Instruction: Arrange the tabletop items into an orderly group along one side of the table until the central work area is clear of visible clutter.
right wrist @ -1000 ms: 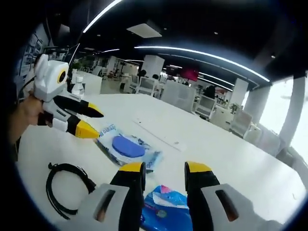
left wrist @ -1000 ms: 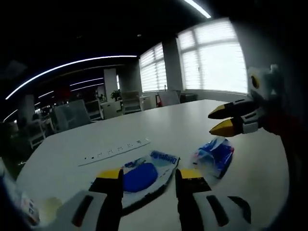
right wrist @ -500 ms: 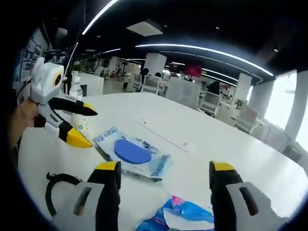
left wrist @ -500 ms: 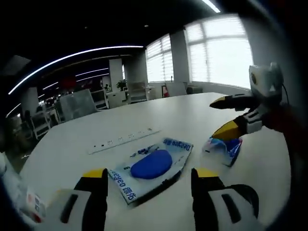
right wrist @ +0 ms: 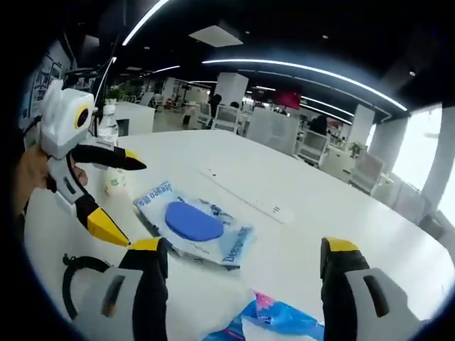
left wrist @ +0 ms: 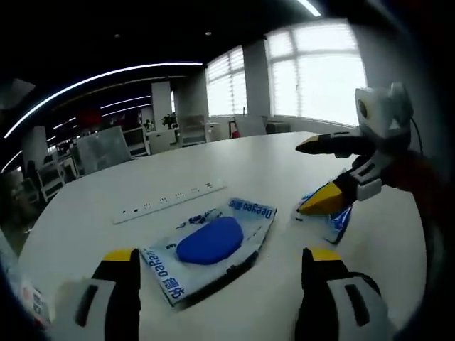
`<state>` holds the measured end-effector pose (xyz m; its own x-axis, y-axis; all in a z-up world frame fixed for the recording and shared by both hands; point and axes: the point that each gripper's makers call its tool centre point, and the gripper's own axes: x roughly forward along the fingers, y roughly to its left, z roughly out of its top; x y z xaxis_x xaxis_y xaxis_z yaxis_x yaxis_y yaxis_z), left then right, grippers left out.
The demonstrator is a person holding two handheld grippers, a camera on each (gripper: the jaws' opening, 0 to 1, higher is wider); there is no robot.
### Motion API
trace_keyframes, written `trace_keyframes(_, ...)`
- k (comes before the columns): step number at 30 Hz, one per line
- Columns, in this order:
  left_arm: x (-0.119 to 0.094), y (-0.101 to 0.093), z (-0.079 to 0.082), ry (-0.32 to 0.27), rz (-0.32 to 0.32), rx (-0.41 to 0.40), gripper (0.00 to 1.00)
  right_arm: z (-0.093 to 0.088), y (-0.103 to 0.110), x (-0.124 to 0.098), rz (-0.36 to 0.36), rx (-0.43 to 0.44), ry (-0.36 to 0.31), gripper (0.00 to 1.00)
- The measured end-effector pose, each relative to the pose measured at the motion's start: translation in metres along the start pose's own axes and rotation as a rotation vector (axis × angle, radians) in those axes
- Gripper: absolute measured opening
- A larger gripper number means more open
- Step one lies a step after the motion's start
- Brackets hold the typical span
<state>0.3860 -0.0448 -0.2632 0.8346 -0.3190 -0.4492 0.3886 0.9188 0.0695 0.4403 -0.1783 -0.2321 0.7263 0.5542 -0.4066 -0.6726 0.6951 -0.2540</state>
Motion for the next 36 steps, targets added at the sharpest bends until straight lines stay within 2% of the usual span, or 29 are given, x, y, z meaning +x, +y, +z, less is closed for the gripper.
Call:
trace_keyframes(2,0.002,0.002,-0.005,0.019,0.004,-0.009,0.91,-0.001,-0.001,0.003,-0.007,0.008,0.013,0.76)
trace_keyframes(4,0.008,0.006,-0.011,0.055,0.004,-0.017,0.87,-0.001,0.001,0.008,-0.001,0.020,0.024,0.78)
trace_keyframes(8,0.011,0.006,-0.024,0.096,0.000,-0.028,0.84,-0.007,0.006,0.015,0.010,0.026,0.059,0.71)
trace_keyframes(10,0.012,0.008,-0.026,0.106,0.004,-0.037,0.81,-0.008,0.006,0.016,0.007,0.031,0.066,0.63)
trace_keyframes(12,0.011,0.010,-0.029,0.108,0.006,-0.051,0.79,-0.008,0.005,0.019,0.011,0.055,0.070,0.55)
trace_keyframes(15,0.010,0.009,-0.031,0.111,0.003,-0.056,0.75,-0.014,0.010,0.022,0.030,0.097,0.113,0.48)
trace_keyframes(19,0.008,0.008,-0.035,0.110,-0.002,-0.056,0.71,-0.022,0.007,0.029,0.017,0.118,0.142,0.39)
trace_keyframes(22,0.008,0.007,-0.039,0.110,-0.001,-0.056,0.69,-0.027,0.009,0.037,0.036,0.162,0.162,0.37)
trace_keyframes(25,0.008,0.007,-0.044,0.114,0.000,-0.049,0.67,-0.032,0.009,0.043,0.032,0.159,0.175,0.33)
trace_keyframes(27,0.008,0.010,-0.047,0.119,0.019,-0.011,0.64,-0.034,0.009,0.045,0.034,0.161,0.176,0.30)
trace_keyframes(31,0.006,0.012,-0.047,0.109,0.026,-0.014,0.60,-0.037,0.013,0.050,0.053,0.175,0.172,0.25)
trace_keyframes(33,0.005,0.011,-0.047,0.110,0.021,-0.007,0.58,-0.041,0.019,0.050,0.077,0.202,0.178,0.23)
trace_keyframes(34,0.004,0.010,-0.048,0.113,0.018,0.026,0.56,-0.042,0.024,0.051,0.102,0.246,0.182,0.23)
trace_keyframes(36,0.004,0.012,-0.050,0.116,0.026,0.034,0.53,-0.045,0.020,0.052,0.071,0.213,0.187,0.22)
